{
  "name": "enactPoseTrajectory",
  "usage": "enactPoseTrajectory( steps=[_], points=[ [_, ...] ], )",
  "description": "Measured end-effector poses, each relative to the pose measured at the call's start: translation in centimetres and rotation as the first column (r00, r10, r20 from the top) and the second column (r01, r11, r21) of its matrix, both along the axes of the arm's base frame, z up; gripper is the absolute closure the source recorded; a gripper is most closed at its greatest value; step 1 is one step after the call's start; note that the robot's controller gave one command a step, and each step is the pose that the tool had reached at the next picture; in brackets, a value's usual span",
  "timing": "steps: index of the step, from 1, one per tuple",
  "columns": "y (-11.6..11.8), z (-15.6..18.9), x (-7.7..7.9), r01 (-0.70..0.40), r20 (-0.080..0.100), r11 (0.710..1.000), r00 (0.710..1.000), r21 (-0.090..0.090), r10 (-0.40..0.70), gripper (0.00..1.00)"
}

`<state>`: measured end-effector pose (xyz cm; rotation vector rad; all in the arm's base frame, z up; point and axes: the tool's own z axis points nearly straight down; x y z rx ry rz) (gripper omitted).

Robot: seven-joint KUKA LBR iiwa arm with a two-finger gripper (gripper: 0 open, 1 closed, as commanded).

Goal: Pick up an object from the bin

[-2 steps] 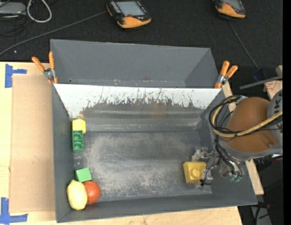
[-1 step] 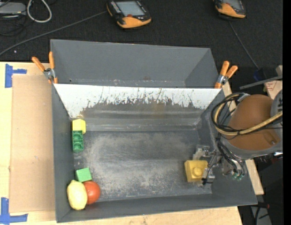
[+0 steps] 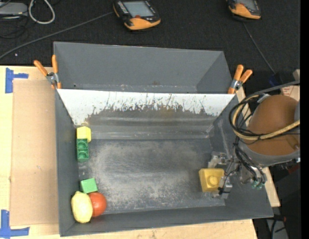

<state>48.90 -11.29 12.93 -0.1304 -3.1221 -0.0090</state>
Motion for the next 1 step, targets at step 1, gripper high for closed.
enactPoseTrajectory(
  steps=[1],
  points=[
    [-0.09, 3.62, 0.23, 0.000, 0.010, 1.000, 1.000, -0.002, 0.000, 1.00]
  ],
)
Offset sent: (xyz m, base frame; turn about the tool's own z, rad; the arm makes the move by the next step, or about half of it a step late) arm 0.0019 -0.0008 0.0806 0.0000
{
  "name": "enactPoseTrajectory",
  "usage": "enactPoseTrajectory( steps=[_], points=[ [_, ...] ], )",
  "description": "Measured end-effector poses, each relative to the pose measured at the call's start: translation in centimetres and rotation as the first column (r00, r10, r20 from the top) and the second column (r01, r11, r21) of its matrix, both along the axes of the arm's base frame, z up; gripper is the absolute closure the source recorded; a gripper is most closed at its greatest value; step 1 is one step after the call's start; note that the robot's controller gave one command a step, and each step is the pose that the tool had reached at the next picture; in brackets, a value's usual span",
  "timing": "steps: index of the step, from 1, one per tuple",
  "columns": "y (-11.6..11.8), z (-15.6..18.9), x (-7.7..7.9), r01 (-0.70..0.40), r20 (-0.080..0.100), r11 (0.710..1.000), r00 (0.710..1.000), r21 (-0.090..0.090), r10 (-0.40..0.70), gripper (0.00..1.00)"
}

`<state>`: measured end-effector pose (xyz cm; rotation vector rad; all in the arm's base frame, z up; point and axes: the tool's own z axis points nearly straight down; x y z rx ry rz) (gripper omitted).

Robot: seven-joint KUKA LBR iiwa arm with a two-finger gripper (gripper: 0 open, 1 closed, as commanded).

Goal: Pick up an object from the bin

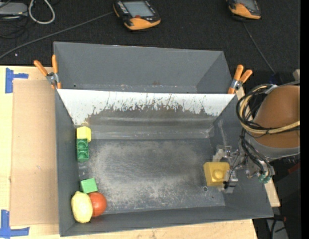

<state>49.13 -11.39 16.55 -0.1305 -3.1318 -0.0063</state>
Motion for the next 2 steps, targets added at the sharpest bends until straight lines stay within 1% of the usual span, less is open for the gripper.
enactPoseTrajectory(
  steps=[1, 2],
  points=[
    [0.0, 2.1, 0.0, -0.002, -0.001, 1.000, 1.000, 0.001, 0.002, 1.00],
    [0.0, 5.2, 0.0, -0.004, -0.003, 1.000, 1.000, 0.002, 0.004, 1.00]
  ],
)
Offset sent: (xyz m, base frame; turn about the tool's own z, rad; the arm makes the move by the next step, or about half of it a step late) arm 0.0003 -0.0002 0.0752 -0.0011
